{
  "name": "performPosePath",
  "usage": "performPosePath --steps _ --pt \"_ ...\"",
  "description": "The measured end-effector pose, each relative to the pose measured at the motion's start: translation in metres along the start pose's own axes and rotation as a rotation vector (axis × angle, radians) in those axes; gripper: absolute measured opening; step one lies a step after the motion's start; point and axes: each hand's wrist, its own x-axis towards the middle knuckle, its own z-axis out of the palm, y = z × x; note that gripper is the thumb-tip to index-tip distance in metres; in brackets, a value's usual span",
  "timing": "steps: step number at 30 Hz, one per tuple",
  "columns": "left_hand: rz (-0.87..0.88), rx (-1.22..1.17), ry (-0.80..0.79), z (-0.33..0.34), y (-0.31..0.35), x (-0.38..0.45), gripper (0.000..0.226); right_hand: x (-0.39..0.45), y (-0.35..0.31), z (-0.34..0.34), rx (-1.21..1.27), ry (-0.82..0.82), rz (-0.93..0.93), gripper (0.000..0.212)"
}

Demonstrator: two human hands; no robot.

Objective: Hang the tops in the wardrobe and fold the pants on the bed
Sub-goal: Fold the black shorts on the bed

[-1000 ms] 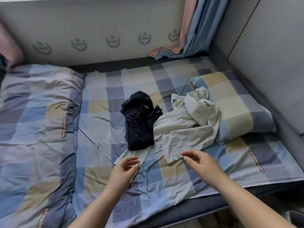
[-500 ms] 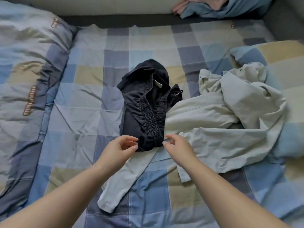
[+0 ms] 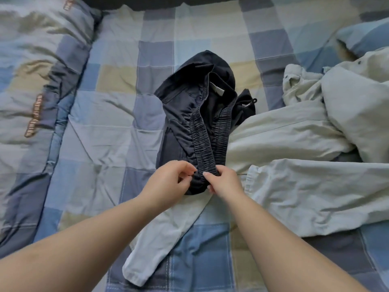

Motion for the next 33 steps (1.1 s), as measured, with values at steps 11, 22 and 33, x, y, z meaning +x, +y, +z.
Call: performPosePath --steps 11,22,33 --pt "0.856 0.902 -0.106 -0.052 0.056 0.018 0.020 -0.091 -0.053 -0.072 -0.726 0.017 -0.759 0.006" --pt "0.501 1.081 -0.420 -0.107 0.105 -0.033 0.018 -0.203 -0.115 -0.178 -1.024 -0.065 -0.794 0.017" --pt "0.287 1.213 -0.324 -0.147 0.134 -0.089 0.024 -0.248 -0.147 -0.255 -1.245 0.114 -0.842 0.004"
